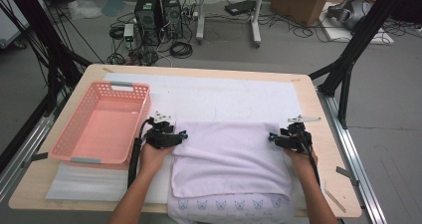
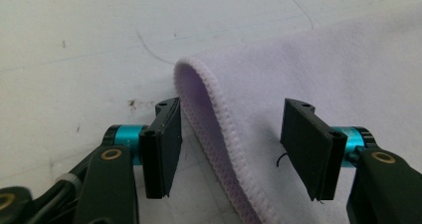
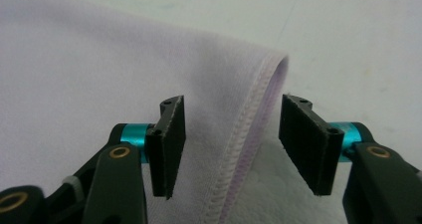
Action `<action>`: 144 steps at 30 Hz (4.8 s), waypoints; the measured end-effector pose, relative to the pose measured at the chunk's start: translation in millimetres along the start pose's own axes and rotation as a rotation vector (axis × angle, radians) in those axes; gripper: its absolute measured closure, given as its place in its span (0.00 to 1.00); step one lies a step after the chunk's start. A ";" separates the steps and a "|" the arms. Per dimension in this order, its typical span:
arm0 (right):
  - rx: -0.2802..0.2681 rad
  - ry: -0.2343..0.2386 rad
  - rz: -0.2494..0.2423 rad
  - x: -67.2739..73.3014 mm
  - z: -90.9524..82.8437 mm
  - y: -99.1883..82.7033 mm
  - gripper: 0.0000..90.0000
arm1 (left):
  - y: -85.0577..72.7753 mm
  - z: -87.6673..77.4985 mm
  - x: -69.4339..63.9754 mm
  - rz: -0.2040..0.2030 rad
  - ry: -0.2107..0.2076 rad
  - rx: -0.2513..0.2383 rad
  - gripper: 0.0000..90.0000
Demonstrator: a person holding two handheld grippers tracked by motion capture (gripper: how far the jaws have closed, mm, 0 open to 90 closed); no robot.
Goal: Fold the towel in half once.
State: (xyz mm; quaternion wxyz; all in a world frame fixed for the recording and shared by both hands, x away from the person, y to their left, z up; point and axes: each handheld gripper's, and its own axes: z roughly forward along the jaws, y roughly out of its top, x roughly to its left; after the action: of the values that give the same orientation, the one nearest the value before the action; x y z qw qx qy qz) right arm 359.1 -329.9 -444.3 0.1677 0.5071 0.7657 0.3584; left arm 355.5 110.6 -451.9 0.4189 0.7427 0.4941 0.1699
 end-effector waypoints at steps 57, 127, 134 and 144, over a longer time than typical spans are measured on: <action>-0.176 -0.057 0.039 -28.7 31.6 82.5 0.53 | 88.5 40.3 16.6 -0.047 -0.073 -0.162 0.45; -0.070 0.074 -0.073 37.5 -82.2 -67.5 0.95 | -55.7 -96.0 -28.4 0.009 -0.198 -0.067 0.97; -0.058 0.097 -0.067 47.0 -100.3 -84.9 0.95 | -74.3 -120.6 -23.1 0.003 -0.175 -0.082 0.99; -0.068 0.078 -0.067 45.1 -91.9 -83.0 0.94 | -55.4 -88.8 -28.3 0.005 -0.151 -0.076 0.57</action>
State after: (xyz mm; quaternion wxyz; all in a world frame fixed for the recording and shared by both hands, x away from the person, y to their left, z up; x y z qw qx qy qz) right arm 228.2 -343.3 -436.1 0.1667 0.4609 0.7756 0.3978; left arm 250.7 135.0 -438.5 0.4826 0.7381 0.4524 0.1331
